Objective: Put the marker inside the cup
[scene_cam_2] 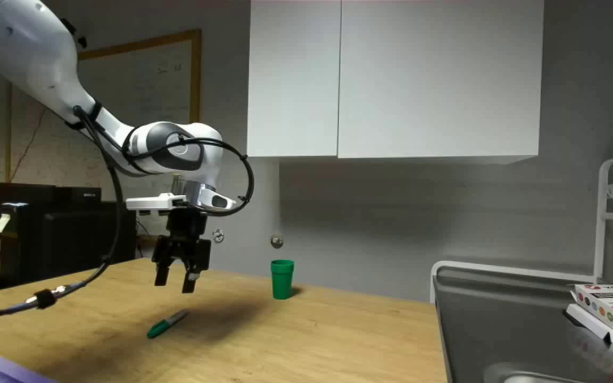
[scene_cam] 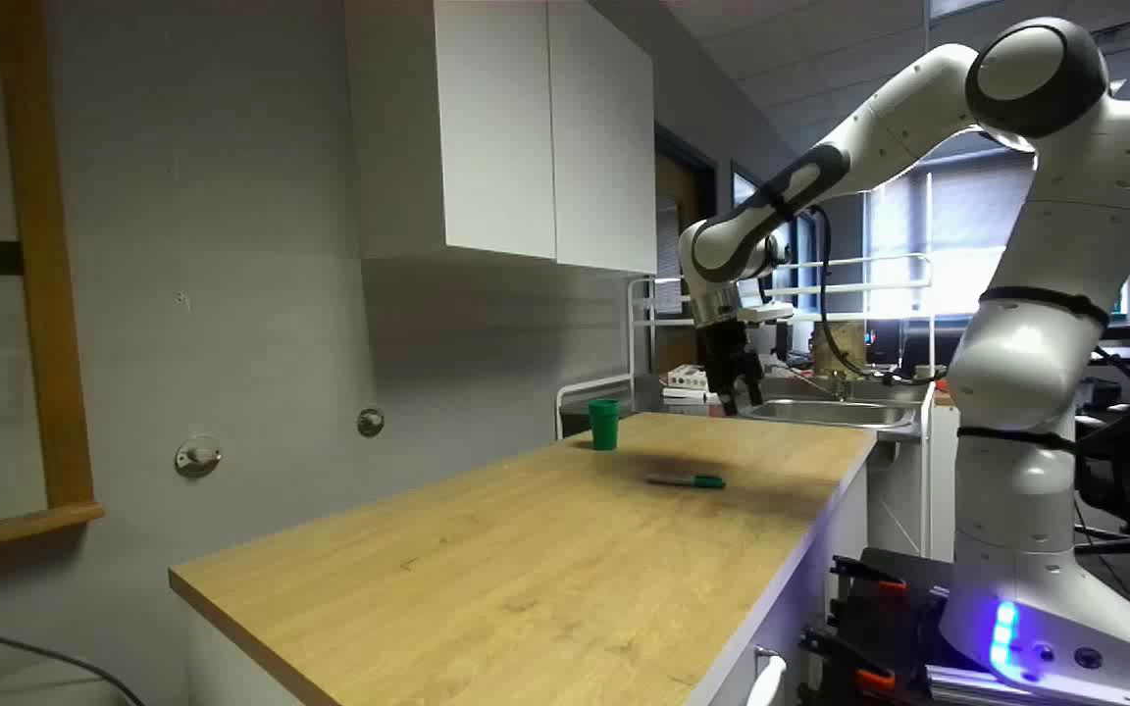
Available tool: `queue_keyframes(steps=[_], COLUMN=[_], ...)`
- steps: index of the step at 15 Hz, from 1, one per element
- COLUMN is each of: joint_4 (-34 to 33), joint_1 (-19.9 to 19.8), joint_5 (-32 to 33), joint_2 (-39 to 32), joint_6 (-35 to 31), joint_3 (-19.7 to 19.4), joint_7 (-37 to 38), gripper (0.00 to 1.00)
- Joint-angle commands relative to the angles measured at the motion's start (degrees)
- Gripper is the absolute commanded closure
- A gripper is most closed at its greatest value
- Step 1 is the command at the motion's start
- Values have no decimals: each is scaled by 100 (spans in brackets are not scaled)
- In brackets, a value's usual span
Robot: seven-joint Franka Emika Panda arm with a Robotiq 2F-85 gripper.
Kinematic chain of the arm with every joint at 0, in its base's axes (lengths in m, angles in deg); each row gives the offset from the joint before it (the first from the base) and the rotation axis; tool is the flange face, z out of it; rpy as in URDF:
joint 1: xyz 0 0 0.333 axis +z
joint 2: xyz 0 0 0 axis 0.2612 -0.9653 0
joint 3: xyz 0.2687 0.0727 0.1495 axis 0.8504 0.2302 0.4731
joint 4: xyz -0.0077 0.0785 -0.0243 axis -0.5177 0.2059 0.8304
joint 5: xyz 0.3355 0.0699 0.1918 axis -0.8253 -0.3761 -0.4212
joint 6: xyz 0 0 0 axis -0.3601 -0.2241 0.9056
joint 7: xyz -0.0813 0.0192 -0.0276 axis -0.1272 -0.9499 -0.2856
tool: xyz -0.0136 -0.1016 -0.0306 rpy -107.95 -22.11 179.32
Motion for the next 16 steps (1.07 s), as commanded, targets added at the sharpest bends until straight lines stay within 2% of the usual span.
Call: queue_keyframes(steps=[1, 16], joint_4=[-12, -104], joint_1=[13, 61], joint_5=[3, 63], joint_2=[-1, -112], joint_6=[17, 40], joint_3=[-13, 71], joint_7=[2, 72], gripper=[0, 0])
